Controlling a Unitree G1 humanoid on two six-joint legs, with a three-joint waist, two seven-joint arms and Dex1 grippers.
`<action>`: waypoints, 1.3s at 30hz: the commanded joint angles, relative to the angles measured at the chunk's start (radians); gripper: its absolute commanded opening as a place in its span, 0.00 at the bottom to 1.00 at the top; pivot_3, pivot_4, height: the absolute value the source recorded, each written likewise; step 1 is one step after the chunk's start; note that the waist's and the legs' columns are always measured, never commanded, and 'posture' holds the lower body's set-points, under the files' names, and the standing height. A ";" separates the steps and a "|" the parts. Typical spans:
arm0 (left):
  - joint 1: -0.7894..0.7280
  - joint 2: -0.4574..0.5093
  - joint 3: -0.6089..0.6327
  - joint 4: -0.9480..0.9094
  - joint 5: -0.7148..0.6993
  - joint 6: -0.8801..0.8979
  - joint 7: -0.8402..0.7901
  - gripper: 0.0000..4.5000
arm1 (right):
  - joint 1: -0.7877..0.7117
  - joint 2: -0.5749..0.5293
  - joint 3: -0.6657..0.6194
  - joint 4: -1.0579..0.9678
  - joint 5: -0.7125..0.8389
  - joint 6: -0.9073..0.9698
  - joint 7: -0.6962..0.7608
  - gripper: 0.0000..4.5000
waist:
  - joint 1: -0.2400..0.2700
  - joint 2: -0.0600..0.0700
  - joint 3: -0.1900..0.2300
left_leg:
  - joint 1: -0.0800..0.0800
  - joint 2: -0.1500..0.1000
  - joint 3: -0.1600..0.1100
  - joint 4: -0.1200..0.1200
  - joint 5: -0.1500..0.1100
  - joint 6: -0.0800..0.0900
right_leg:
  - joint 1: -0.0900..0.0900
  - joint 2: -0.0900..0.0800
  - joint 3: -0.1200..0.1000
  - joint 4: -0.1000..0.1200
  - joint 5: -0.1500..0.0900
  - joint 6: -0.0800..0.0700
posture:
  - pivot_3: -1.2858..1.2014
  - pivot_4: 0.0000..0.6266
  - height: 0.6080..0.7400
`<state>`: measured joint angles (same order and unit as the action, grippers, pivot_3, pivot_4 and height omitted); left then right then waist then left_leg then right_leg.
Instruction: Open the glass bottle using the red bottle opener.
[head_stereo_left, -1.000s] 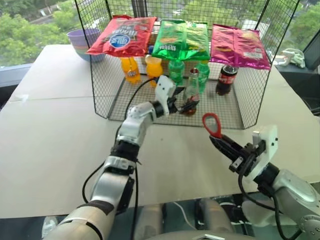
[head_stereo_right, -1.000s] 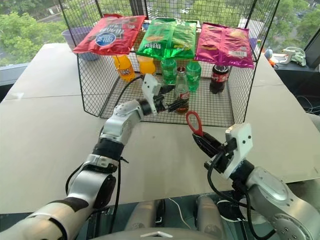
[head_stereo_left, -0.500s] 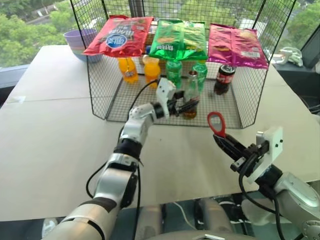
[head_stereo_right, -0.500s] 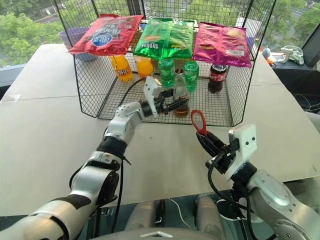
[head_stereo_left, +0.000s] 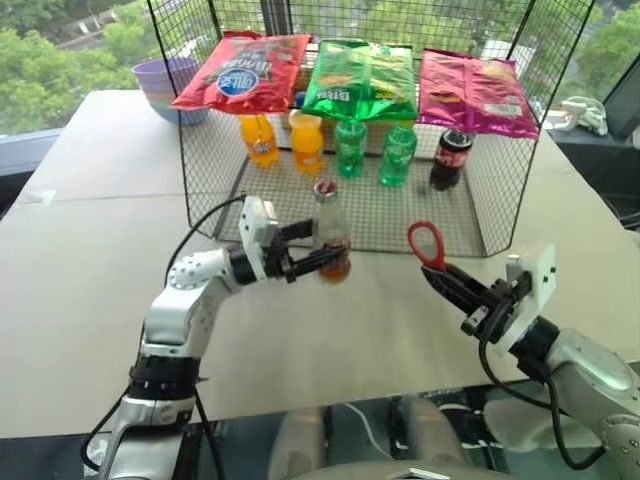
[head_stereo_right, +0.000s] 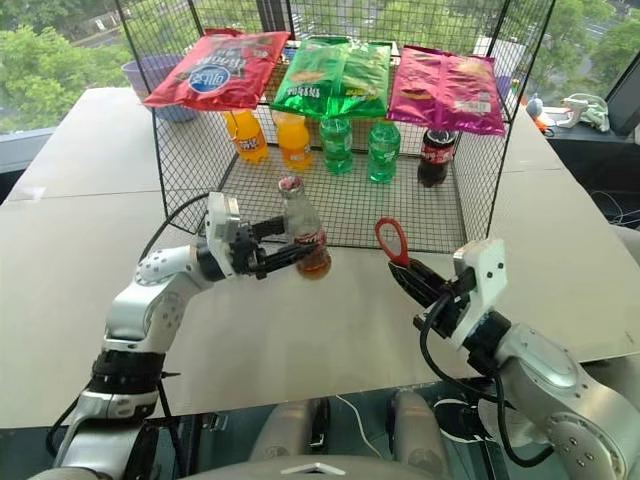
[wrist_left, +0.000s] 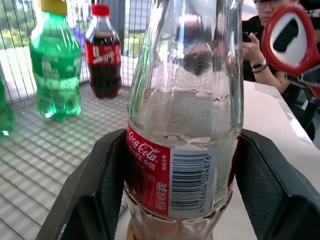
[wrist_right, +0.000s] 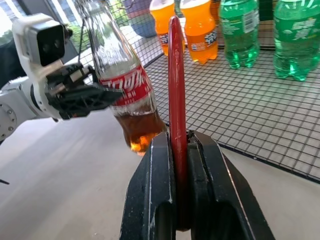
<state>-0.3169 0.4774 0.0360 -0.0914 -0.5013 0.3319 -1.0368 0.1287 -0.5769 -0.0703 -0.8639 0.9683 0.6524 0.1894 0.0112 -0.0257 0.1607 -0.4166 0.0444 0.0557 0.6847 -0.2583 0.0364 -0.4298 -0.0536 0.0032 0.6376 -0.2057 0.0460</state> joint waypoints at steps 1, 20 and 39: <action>0.017 -0.013 0.012 -0.101 -0.029 0.013 0.050 0.57 | -0.027 -0.018 0.005 0.007 -0.011 0.001 0.043 0.00 | 0.001 0.000 0.000 | 0.000 0.000 0.000 0.000 0.000 0.000 | 0.000 0.000 0.000 0.000 0.000 0.000 | 0.52 0.24 1.00; -0.014 -0.011 -0.014 -0.138 -0.025 0.035 0.099 0.98 | -0.094 -0.003 0.037 0.053 -0.081 0.022 0.084 0.00 | 0.001 0.000 0.000 | 0.001 0.000 0.000 0.000 0.000 0.000 | 0.000 0.001 0.000 0.001 0.000 0.000 | 0.52 0.24 1.00; -0.029 0.003 -0.029 -0.107 -0.016 0.012 0.064 0.50 | -0.394 -0.030 0.321 0.264 -0.855 -0.346 0.092 0.00 | 0.002 0.000 0.000 | 0.000 -0.001 0.006 0.000 0.000 0.000 | -0.001 0.001 0.001 0.001 0.000 0.000 | 0.52 0.24 1.00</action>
<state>-0.3303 0.4764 0.0067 -0.1821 -0.5105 0.3627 -0.9580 -0.2311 -0.6033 0.2192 -0.6324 0.2538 0.4042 0.2990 0.0131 -0.0257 0.1607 -0.4163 0.0435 0.0615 0.6845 -0.2582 0.0363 -0.4306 -0.0527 0.0039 0.6388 -0.2057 0.0458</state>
